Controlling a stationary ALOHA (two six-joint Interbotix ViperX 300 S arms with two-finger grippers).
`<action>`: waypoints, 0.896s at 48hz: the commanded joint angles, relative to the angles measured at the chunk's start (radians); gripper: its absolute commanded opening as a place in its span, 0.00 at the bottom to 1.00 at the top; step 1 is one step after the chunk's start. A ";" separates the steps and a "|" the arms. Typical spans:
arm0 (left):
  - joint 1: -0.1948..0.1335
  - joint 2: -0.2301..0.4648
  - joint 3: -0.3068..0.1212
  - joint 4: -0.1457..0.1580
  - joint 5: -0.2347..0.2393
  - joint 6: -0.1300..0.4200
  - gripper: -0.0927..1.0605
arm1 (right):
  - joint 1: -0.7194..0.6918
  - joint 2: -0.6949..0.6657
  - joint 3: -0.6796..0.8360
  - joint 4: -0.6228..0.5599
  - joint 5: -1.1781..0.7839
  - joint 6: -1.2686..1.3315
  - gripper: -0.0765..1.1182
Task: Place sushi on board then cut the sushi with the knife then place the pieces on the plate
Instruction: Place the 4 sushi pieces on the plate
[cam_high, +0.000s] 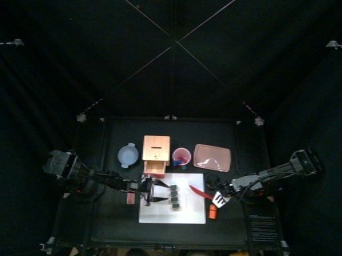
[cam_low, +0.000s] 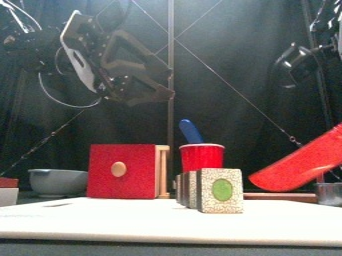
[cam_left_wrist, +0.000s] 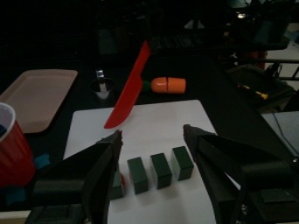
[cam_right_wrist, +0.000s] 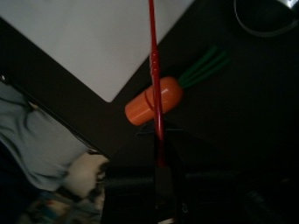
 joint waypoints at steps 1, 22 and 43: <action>0.000 -0.014 -0.003 0.000 -0.014 0.006 0.87 | 0.021 0.009 -0.008 -0.014 -0.110 0.146 0.38; 0.000 -0.018 0.063 0.032 -0.014 0.005 0.87 | 0.072 0.296 -0.061 -0.008 -0.385 0.218 0.79; 0.003 -0.051 0.072 -0.012 -0.014 0.002 0.87 | -0.118 0.305 -0.196 -0.629 -0.347 -0.115 0.81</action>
